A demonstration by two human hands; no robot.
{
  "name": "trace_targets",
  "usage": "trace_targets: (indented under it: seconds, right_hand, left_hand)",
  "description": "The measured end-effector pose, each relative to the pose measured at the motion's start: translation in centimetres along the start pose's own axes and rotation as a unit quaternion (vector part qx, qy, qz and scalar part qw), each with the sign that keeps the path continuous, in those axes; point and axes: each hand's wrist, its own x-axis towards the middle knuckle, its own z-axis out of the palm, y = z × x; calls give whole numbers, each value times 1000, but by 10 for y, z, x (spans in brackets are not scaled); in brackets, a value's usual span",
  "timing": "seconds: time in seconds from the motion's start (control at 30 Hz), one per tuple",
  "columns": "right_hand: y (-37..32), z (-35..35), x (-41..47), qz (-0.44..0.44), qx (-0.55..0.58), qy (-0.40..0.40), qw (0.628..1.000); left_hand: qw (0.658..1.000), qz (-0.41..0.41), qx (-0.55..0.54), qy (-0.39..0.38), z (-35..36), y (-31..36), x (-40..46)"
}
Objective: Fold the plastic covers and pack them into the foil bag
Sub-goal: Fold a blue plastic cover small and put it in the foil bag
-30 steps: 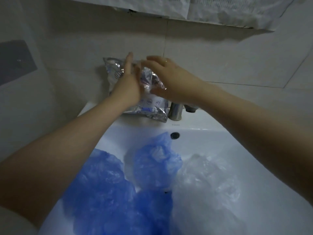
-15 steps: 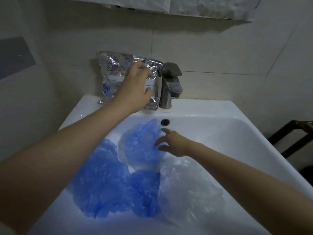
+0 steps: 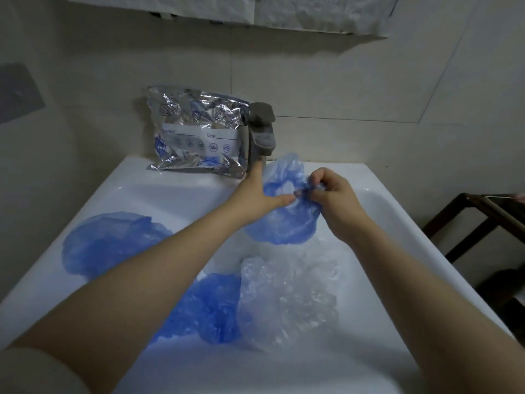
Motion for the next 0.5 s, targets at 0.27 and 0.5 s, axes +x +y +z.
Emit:
trace_targets:
  seconds: [0.27, 0.5]
  right_hand:
    - [-2, -18, -27, -4, -99, -137, 986]
    - [-8, -7, -41, -42, -498, -257, 827]
  left_hand:
    - [975, -47, -219, 11, 9, 3, -18]
    - [948, -63, -312, -20, -1, 11, -38]
